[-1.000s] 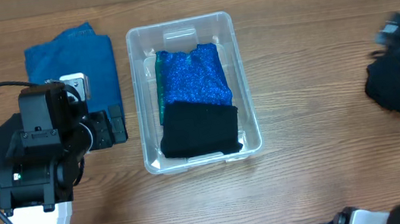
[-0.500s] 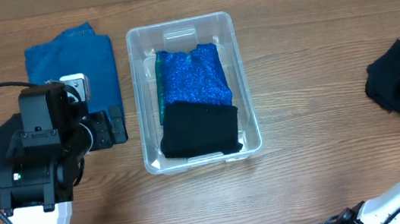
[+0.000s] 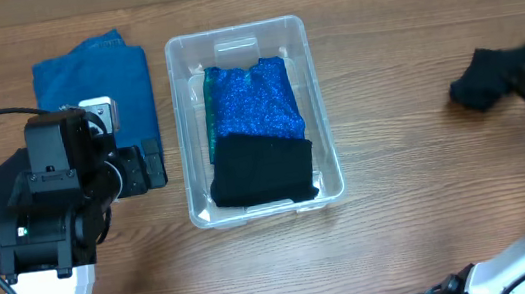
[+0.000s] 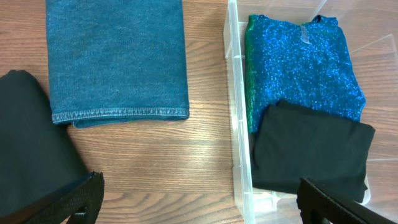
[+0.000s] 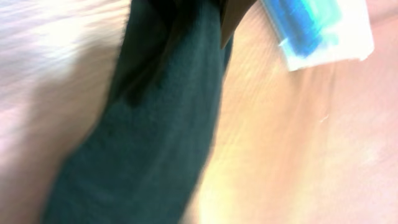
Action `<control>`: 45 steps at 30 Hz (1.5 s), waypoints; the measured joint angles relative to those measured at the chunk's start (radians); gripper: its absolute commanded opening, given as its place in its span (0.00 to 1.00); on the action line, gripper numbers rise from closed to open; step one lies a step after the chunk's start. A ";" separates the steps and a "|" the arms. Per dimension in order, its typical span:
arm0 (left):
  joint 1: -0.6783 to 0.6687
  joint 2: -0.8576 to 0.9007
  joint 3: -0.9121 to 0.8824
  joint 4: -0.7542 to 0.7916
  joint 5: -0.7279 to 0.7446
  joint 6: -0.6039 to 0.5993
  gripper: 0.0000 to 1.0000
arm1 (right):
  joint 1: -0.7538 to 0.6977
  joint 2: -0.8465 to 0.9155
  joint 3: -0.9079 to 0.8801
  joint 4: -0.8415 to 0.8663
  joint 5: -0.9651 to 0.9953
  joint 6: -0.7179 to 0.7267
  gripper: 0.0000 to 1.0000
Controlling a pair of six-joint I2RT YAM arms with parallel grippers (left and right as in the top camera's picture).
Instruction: Pack container
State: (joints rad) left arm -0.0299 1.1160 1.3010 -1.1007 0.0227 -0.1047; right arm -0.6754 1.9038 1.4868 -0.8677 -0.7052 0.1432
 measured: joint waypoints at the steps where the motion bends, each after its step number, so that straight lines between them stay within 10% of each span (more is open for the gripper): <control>1: 0.000 0.000 0.000 0.000 0.000 0.000 1.00 | 0.058 -0.051 0.043 -0.034 -0.013 -0.030 0.04; 16: 0.000 0.000 0.000 -0.003 0.000 0.000 1.00 | 1.247 -0.249 0.298 -0.479 0.281 -0.798 0.04; 34: 0.000 0.000 0.000 -0.003 0.000 0.000 1.00 | 1.306 -0.023 0.285 -0.577 0.321 -0.995 0.04; 35: 0.000 0.000 0.000 -0.003 0.000 0.000 1.00 | 1.306 -0.023 0.285 -0.578 0.328 -0.997 0.87; 36: 0.000 0.000 0.000 -0.003 0.000 0.000 1.00 | 1.306 -0.023 0.285 -0.567 0.352 -1.000 1.00; 45: 0.000 0.000 0.000 -0.018 0.000 0.000 1.00 | 1.139 -0.023 0.280 -0.233 0.844 -0.467 1.00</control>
State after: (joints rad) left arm -0.0299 1.1160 1.3014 -1.1187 0.0227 -0.1047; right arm 0.4641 1.8812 1.7668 -1.1007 0.1390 -0.3241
